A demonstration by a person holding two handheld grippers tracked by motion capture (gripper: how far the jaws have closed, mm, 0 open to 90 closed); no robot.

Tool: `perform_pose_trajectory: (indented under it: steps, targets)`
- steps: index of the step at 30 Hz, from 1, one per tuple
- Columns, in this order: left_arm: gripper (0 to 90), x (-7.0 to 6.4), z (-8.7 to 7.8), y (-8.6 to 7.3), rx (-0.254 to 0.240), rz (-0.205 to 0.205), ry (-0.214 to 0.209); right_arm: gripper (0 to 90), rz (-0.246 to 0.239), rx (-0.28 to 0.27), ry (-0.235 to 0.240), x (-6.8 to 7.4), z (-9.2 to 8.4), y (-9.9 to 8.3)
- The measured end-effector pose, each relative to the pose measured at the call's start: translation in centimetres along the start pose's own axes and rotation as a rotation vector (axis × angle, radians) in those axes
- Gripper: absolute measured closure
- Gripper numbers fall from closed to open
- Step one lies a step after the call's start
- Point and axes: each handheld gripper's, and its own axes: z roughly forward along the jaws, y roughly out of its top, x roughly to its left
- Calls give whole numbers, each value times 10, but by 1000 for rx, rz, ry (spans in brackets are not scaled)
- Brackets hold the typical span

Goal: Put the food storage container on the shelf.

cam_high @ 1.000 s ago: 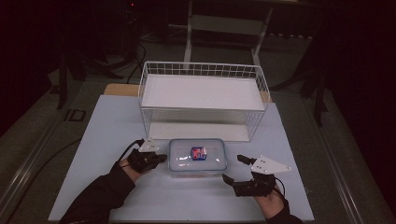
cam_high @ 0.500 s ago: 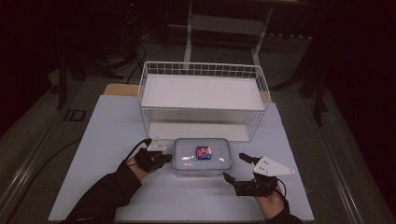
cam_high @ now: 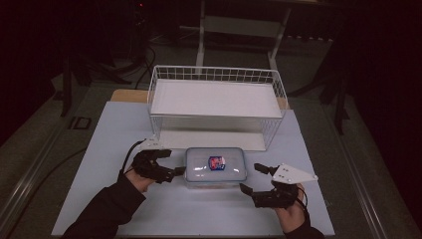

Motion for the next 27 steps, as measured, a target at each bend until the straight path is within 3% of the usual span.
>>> perform_pose_trajectory:
  steps: [3,5,10,12,17,20,23,25,27]
  targets:
    - [77,3,8,2,-1,-119,-47,143,-8,8,-26,-1,-1,5]
    - [78,7,13,1,3,-177,-68,135,-6,5,-34,-2,-1,7]
    - [88,26,26,-4,24,-342,-76,108,4,-5,-65,-6,0,9]
    - [99,33,31,-7,29,-397,-109,105,12,3,-85,-7,3,9]
    - [148,47,43,-14,81,-522,-170,105,25,20,-74,-8,8,5]
    - [184,54,48,-20,103,-565,-203,105,27,28,-71,-9,8,4]
    - [298,60,51,-25,105,-602,-283,105,34,32,-69,-10,8,4]
    - [350,60,53,-27,116,-615,-302,105,36,34,-74,-11,8,3]
    - [442,62,56,-30,123,-626,-347,105,39,38,-68,-12,8,3]
